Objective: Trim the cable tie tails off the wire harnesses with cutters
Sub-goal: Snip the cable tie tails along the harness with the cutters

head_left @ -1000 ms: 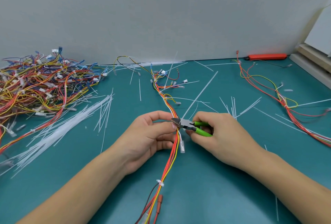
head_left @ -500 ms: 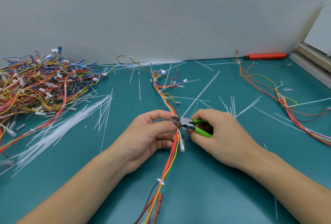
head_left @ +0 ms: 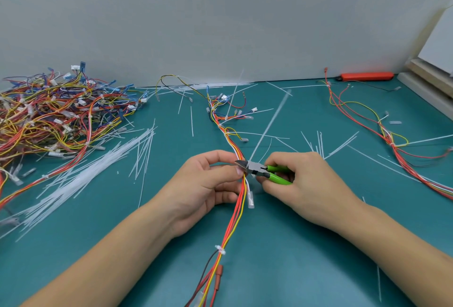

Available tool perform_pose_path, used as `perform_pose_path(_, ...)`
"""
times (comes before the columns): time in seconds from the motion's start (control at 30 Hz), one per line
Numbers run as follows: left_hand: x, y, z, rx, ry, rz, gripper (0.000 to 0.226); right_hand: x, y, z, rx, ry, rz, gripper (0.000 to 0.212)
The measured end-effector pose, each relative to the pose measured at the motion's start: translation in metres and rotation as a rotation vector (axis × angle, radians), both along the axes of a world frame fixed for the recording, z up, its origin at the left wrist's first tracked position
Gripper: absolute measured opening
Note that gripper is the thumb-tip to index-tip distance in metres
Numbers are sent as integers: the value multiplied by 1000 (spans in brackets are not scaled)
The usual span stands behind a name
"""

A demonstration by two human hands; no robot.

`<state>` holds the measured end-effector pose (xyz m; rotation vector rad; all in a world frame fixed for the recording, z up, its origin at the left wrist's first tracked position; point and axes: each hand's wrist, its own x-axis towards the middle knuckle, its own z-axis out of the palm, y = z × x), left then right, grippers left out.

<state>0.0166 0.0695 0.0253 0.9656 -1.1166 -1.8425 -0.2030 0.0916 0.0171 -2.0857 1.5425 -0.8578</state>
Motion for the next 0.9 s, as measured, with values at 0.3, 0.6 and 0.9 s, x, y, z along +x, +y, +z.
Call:
perform_pose_path(0.3, -1, 0, 1, 3, 0, -5, 40, 0, 2, 3, 20, 11, -11, 25)
perform_pose_path(0.6, 0, 0, 1, -4, 5, -17, 38, 1, 2, 3, -14, 11, 21, 9)
perform_pose_path(0.9, 1, 1, 1, -11, 8, -32, 29, 0, 0, 1, -18, 0, 20, 12)
